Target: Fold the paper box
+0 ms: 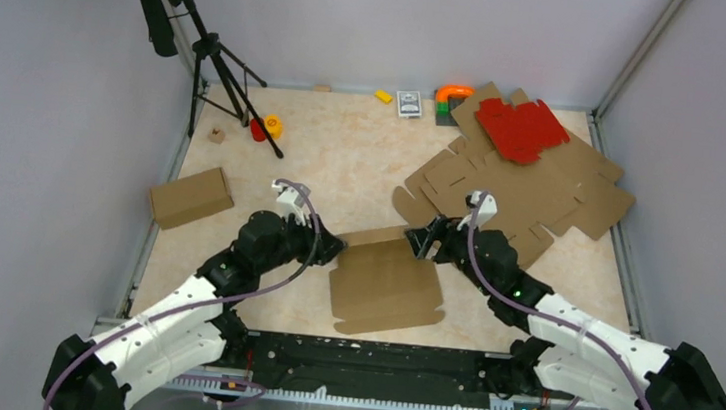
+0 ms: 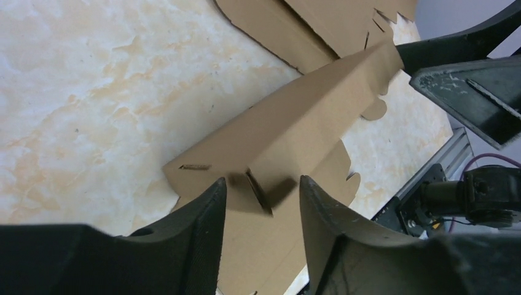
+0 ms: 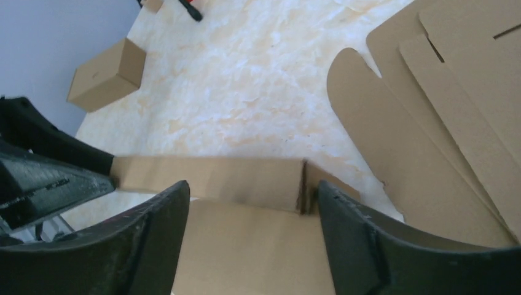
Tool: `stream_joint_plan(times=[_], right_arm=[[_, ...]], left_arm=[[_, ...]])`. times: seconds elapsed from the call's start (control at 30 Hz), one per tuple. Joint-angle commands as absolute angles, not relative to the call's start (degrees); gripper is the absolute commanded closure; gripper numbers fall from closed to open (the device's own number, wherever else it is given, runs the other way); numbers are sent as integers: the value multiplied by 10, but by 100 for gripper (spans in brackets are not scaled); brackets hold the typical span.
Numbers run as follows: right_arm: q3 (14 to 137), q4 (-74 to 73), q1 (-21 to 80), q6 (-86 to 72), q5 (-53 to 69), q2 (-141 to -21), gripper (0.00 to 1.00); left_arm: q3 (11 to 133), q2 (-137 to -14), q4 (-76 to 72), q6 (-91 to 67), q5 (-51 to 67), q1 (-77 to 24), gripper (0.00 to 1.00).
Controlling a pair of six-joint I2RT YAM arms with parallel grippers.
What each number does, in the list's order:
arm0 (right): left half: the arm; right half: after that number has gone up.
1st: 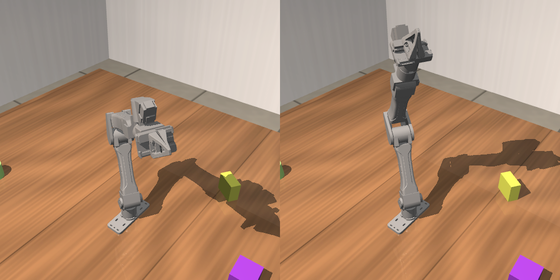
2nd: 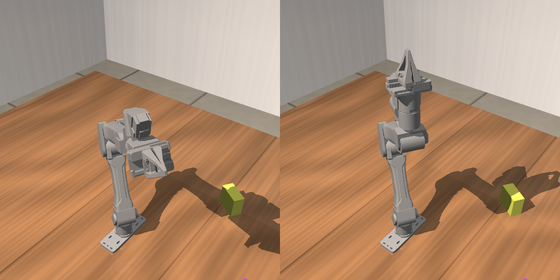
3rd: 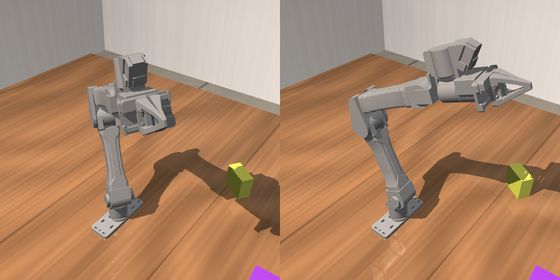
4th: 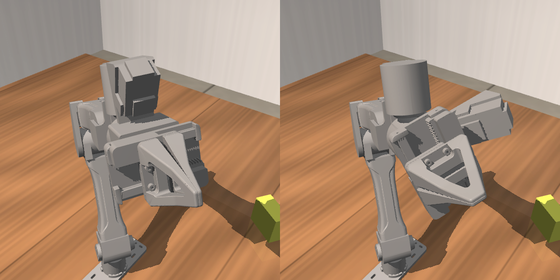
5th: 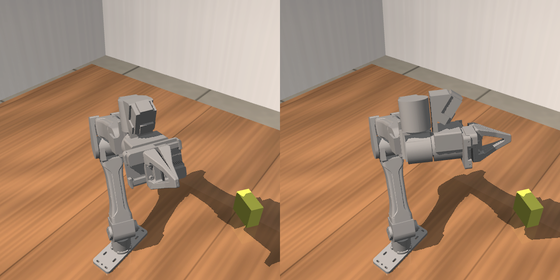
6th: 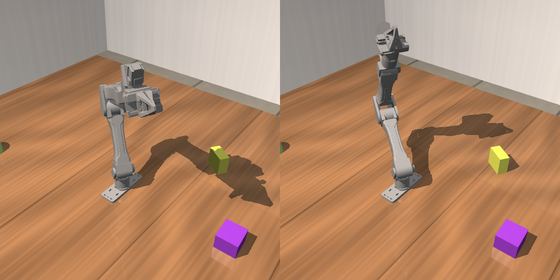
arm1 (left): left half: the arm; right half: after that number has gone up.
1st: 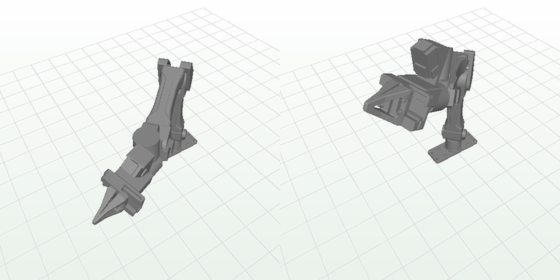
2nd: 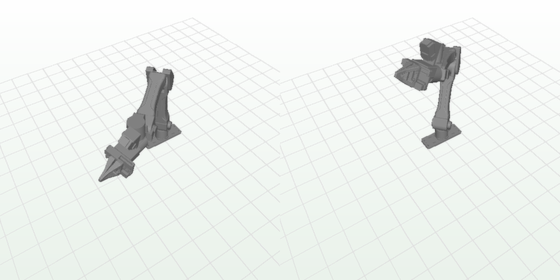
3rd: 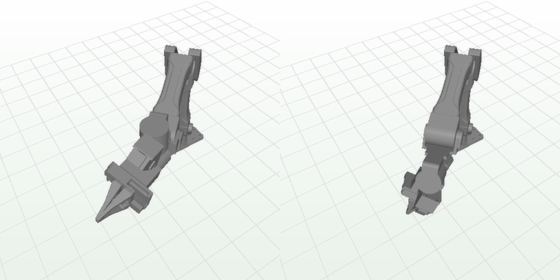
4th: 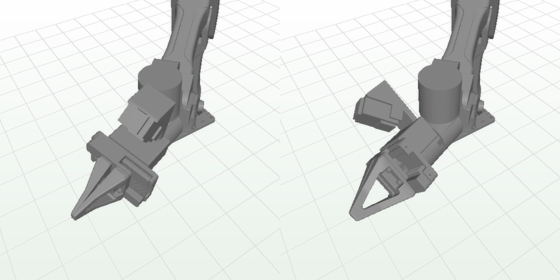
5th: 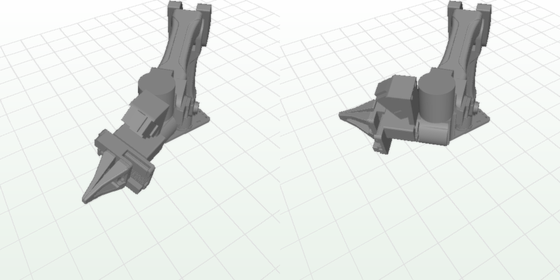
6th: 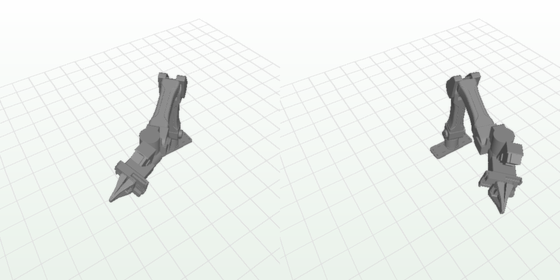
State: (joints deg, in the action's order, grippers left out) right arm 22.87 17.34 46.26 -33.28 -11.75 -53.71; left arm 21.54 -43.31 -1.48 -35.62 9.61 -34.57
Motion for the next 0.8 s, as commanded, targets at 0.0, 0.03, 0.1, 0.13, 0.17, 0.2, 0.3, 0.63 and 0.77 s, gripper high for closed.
stream_joint_plan(times=[0.0,0.03,0.1,0.13,0.17,0.2,0.3,0.63,0.77], right_arm=[[280,70,472,-322,-97,-498,16],[287,47,470,-322,-103,-489,12],[301,6,469,-327,-118,-472,10],[307,-27,469,-331,-126,-463,9],[311,-57,468,-336,-132,-456,9],[315,-80,468,-342,-134,-448,9],[320,-144,468,-377,-140,-429,9],[274,-317,468,-525,-104,-355,18],[224,-312,468,-543,-68,-322,18]], left_arm=[[273,-430,55,-331,89,-349,48],[282,-431,66,-326,86,-348,45],[305,-435,87,-315,79,-347,41],[316,-437,98,-309,78,-345,39],[328,-440,108,-303,74,-344,38],[339,-443,120,-297,69,-343,37],[369,-454,139,-277,62,-338,34],[470,-564,141,-148,114,-330,30],[515,-639,143,-97,178,-330,30]])
